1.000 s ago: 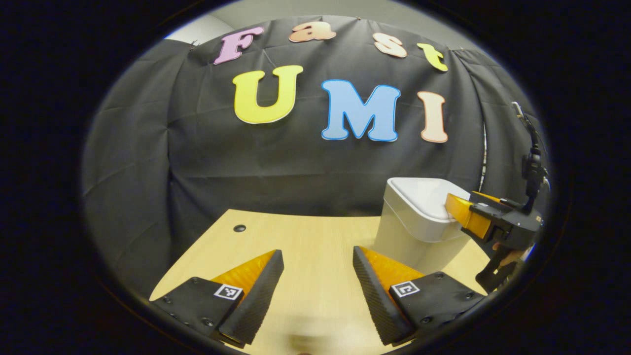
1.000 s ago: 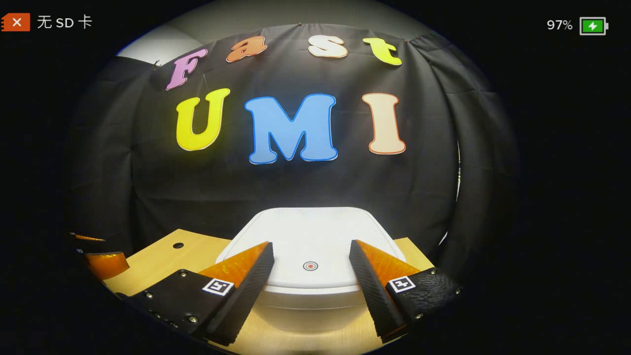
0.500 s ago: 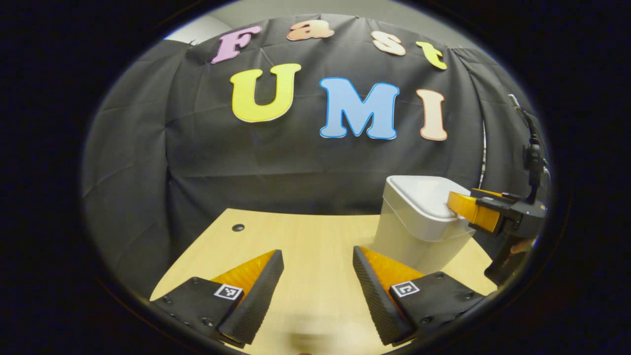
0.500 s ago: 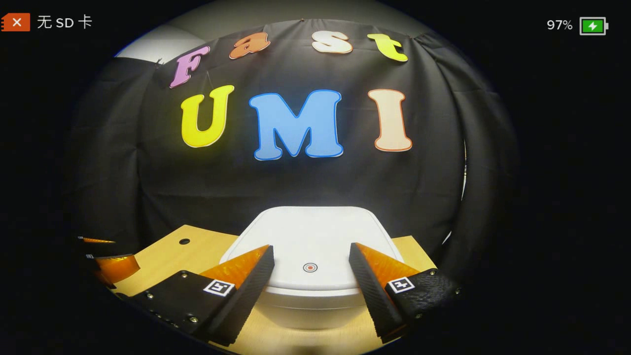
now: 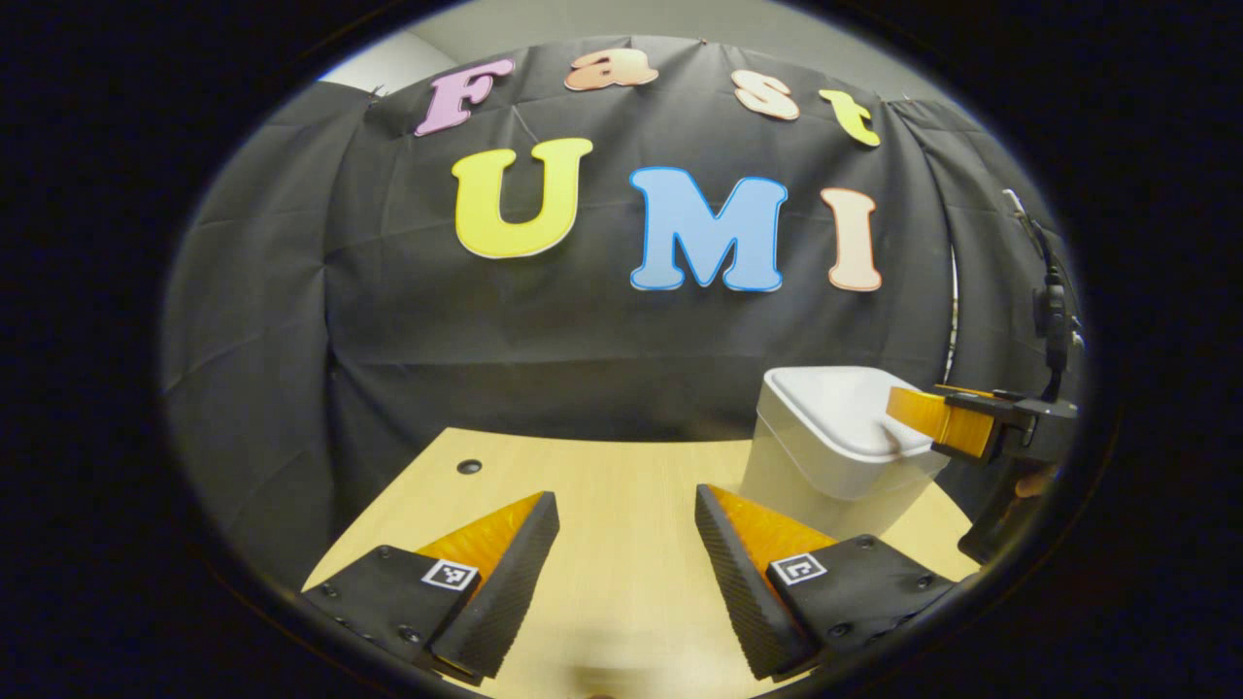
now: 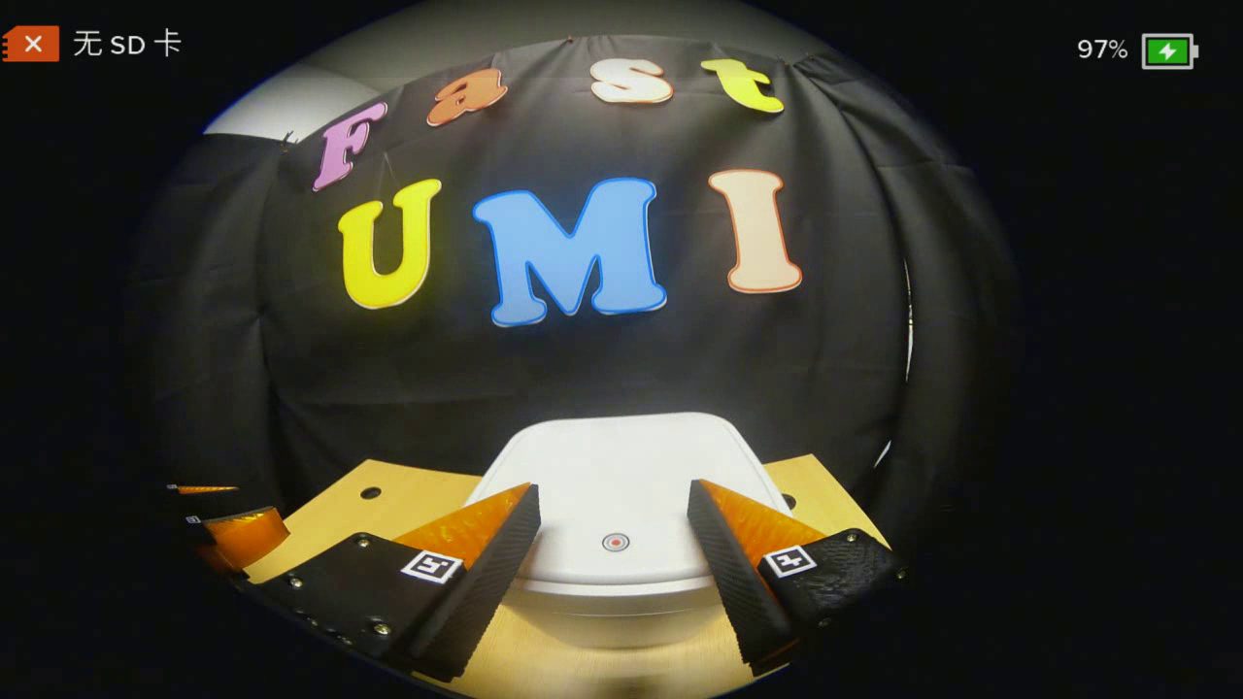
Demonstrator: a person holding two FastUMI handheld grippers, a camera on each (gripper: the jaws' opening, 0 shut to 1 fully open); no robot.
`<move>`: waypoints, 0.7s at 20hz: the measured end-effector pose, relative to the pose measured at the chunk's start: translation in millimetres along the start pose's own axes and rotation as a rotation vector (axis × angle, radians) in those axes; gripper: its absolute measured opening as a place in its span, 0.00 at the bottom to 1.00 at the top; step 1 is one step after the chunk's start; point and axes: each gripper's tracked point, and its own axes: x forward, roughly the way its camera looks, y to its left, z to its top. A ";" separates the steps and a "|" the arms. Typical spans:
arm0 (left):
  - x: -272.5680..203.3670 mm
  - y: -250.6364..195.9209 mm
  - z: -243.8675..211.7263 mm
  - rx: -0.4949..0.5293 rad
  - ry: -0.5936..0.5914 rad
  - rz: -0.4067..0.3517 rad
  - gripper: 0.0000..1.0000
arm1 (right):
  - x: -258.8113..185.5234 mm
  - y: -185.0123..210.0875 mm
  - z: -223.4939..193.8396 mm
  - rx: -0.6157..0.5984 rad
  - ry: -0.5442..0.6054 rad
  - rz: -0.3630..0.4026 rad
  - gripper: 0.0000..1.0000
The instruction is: Press the lid of the desktop garbage bin to open it, pick up the crumpled paper on the desktop and throw it into the bin, then pick up the pop can on the desktop and drop it into the bin, and finally close the garbage bin lid.
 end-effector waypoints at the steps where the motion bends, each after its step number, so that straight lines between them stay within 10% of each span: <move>1: 0.0 2.9 8.6 0.009 -0.018 0.006 0.94 | -2.4 0.7 7.1 -0.011 -0.019 -0.002 0.97; 14: -50.9 5.0 107.2 0.044 -0.240 0.001 0.96 | -60.3 27.8 73.1 -0.030 -0.205 0.022 0.97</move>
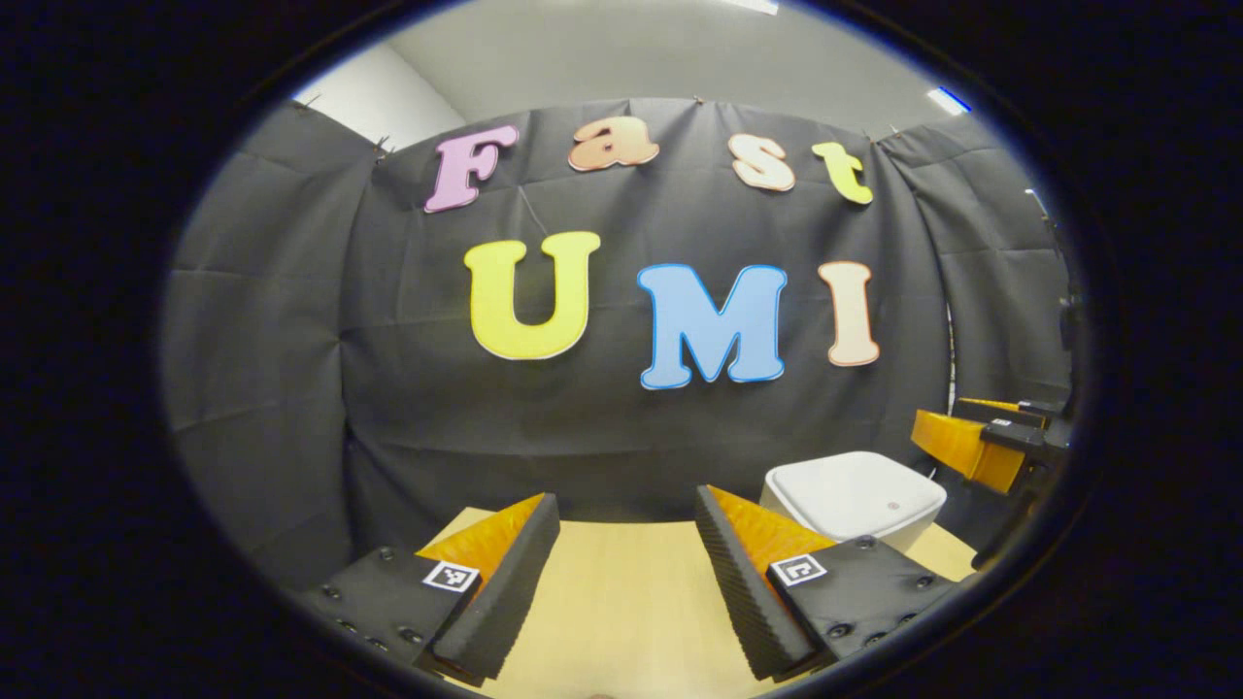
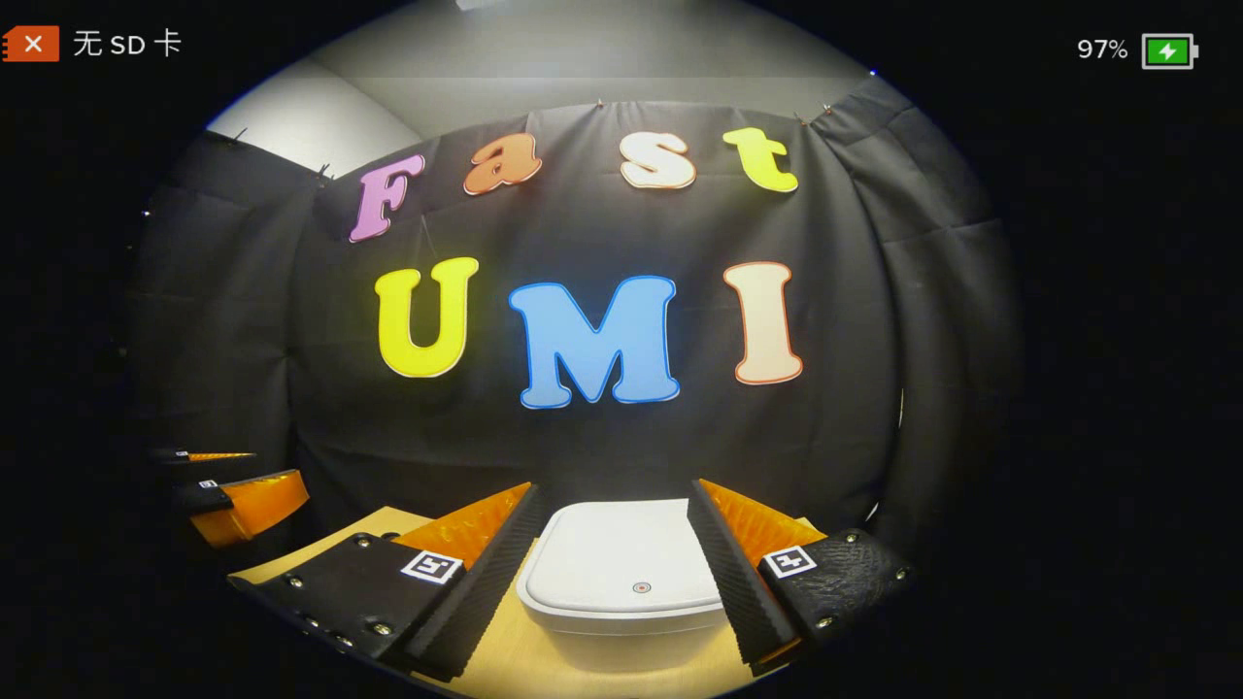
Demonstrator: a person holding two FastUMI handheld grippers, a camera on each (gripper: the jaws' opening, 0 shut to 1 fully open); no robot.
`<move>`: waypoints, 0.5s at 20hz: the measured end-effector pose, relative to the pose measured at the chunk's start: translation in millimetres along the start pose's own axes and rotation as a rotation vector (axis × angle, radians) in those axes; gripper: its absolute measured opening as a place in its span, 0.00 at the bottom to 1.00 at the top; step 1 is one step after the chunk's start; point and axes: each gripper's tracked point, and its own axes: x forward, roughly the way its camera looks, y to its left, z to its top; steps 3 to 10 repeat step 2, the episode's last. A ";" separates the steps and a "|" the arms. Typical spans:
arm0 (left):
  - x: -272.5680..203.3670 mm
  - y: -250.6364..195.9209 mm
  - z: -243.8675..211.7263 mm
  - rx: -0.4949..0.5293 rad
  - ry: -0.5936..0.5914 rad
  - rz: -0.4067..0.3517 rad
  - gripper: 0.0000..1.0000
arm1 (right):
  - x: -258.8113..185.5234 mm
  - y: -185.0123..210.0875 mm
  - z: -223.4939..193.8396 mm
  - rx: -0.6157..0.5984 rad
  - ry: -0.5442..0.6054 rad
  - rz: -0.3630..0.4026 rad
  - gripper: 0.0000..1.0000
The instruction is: Press the lid of the desktop garbage bin to open it, pick up the crumpled paper on the desktop and throw it into the bin, then pick up the pop can on the desktop and drop it into the bin, and finally close the garbage bin lid.
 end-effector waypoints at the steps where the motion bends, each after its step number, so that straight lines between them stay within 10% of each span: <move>1: -3.6 -1.5 5.1 0.009 -0.010 -0.003 0.96 | -4.3 0.2 3.3 0.004 -0.010 -0.003 0.97; 10: -7.6 -3.6 8.6 0.016 -0.018 -0.007 0.96 | -7.9 0.9 7.8 0.005 -0.020 -0.004 0.97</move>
